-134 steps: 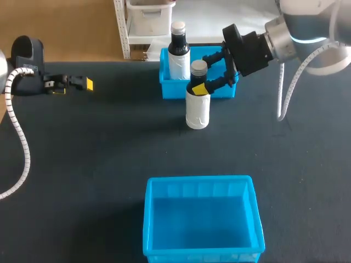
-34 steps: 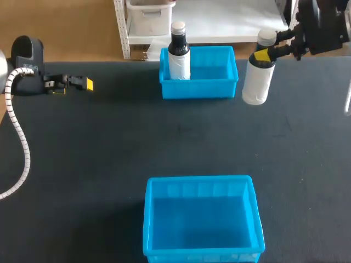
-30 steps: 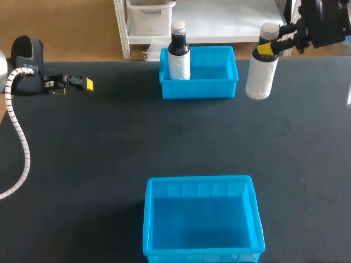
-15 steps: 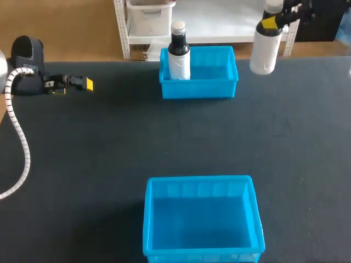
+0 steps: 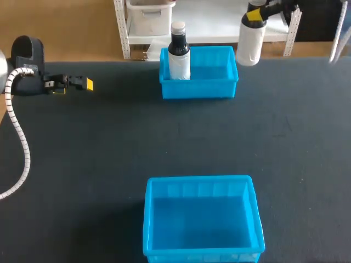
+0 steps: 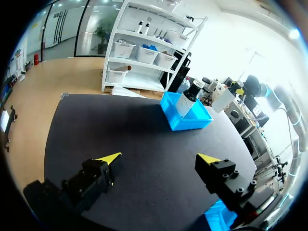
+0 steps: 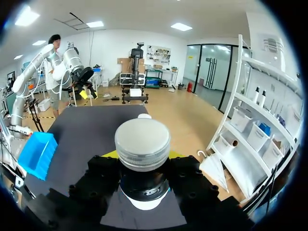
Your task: Pick up the bottle, and place it in the far bin if it is heavy, or in the near bin if it is light.
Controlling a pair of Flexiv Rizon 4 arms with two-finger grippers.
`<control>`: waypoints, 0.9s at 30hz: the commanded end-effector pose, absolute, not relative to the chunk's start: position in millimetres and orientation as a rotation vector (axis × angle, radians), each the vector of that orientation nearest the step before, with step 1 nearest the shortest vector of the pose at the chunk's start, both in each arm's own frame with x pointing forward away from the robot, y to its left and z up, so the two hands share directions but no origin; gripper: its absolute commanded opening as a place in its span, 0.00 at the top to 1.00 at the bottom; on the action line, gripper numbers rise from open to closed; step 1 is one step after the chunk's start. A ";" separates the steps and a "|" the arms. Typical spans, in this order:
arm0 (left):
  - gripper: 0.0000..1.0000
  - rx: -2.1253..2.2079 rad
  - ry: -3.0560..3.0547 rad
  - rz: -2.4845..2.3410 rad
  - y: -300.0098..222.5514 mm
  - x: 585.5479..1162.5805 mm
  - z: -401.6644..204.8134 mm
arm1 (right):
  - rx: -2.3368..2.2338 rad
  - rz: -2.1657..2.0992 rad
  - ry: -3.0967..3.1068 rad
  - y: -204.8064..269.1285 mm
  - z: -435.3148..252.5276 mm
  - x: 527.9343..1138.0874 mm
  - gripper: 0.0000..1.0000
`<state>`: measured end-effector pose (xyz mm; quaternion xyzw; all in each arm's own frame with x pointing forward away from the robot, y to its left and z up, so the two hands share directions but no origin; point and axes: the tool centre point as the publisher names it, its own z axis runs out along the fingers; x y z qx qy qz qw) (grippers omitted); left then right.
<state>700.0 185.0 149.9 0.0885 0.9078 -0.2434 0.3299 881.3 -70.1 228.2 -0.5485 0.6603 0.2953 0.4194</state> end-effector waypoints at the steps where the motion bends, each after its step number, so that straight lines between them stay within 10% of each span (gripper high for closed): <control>1: 0.00 0.231 2.375 -0.637 185.0 700.0 149.9 | -1.455 0.834 1.635 -59.1 229.1 901.6 1.00; 27: 0.00 0.231 2.375 -0.637 185.0 700.0 149.9 | -1.542 0.950 1.580 -0.7 204.3 912.3 1.00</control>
